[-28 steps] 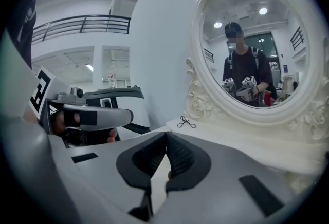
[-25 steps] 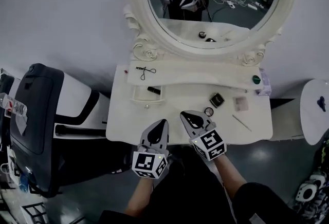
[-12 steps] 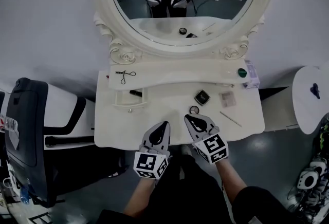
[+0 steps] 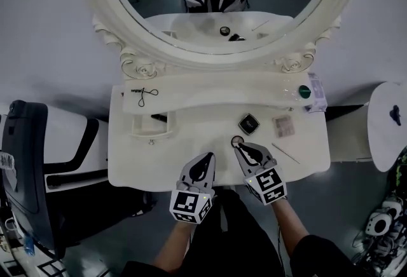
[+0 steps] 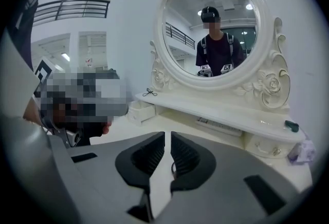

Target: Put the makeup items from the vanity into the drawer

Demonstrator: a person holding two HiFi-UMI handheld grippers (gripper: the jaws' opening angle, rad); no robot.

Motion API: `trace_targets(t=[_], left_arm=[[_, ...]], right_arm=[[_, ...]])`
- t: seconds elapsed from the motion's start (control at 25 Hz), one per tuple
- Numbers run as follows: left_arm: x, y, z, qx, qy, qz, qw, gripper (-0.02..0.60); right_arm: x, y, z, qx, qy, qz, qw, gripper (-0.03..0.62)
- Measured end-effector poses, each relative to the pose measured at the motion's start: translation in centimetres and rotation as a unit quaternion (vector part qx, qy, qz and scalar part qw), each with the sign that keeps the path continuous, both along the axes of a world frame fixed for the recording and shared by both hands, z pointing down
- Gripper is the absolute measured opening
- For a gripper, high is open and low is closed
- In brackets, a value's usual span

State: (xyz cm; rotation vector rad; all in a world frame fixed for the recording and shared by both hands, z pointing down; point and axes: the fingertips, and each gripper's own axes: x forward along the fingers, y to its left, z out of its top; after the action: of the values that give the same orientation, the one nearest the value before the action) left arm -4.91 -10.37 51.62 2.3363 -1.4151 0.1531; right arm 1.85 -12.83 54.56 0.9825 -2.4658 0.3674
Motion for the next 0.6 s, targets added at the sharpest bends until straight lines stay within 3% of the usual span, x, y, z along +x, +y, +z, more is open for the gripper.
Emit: trace_targets(t=[0.6], left_arm=[[0.7, -2.5, 6.3, -0.040, 0.003, -0.013, 0.9991, 0.014]], right_arm=[[0.4, -3.1, 9.9, -0.068, 0.081, -0.040, 0.994, 0.180]])
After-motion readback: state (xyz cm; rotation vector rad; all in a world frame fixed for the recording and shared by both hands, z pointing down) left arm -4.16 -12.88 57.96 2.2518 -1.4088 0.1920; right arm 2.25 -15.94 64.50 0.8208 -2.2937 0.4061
